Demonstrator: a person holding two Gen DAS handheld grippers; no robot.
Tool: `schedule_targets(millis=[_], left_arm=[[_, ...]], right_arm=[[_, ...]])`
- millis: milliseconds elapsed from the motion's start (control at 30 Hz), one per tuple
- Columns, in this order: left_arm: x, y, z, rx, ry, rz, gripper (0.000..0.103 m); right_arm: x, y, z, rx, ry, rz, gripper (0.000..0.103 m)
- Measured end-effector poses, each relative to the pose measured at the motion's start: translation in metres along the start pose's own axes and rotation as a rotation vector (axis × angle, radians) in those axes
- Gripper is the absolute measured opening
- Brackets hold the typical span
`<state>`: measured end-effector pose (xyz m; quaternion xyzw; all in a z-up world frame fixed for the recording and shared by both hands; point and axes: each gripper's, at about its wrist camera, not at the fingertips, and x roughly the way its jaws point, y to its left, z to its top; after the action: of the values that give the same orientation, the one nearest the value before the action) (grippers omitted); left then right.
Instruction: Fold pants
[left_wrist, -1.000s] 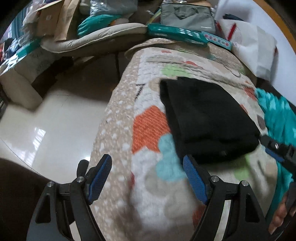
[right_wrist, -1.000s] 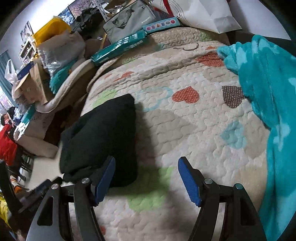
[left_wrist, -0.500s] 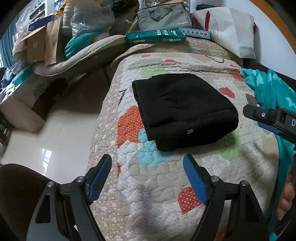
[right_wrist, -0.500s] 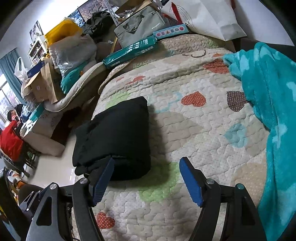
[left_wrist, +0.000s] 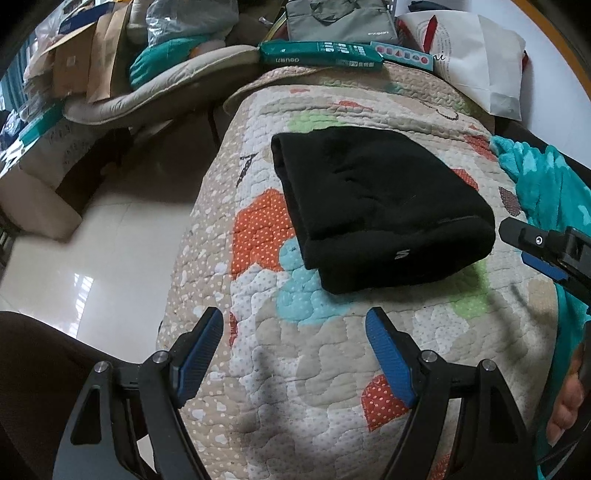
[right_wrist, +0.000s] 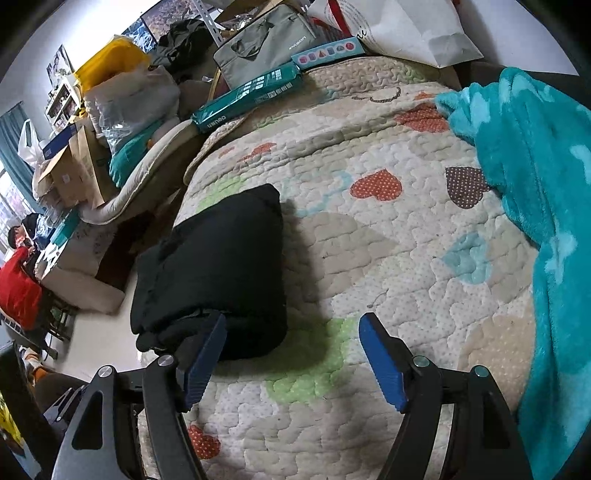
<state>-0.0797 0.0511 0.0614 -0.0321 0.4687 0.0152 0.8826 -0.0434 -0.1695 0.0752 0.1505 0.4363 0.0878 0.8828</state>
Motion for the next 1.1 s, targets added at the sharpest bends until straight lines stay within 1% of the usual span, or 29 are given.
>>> schedule_targets(millis=[300,700,767,833,900,967,1000,1067,1100], left_arm=[[0.009,0.006,-0.002,-0.024,0.026,-0.017,0.079],[0.011,0.011,-0.002,-0.034,0.033,-0.03,0.079],[0.009,0.014,0.001,-0.052,0.04,-0.064,0.079],[0.003,0.023,0.011,-0.101,0.042,-0.125,0.079],[-0.001,0.034,0.029,-0.161,0.038,-0.171,0.079],[0.003,0.042,0.049,-0.198,0.051,-0.216,0.079],[0.008,0.044,0.06,-0.215,0.064,-0.241,0.079],[0.022,0.046,0.077,-0.238,0.094,-0.294,0.079],[0.029,0.045,0.083,-0.243,0.104,-0.306,0.079]], right_arm=[[0.006,0.0,-0.003,-0.005,0.015,-0.016,0.08],[0.008,0.001,-0.004,-0.012,0.02,-0.024,0.081],[0.008,0.001,-0.004,-0.01,0.022,-0.022,0.081],[0.007,0.001,-0.003,0.0,0.025,-0.015,0.081],[0.002,0.0,0.003,0.021,0.022,0.01,0.081],[-0.003,0.003,0.016,0.035,0.023,0.047,0.083],[-0.006,0.005,0.026,0.035,0.022,0.063,0.083],[-0.008,0.011,0.044,0.019,0.019,0.079,0.089],[-0.007,0.013,0.05,0.01,0.027,0.087,0.093]])
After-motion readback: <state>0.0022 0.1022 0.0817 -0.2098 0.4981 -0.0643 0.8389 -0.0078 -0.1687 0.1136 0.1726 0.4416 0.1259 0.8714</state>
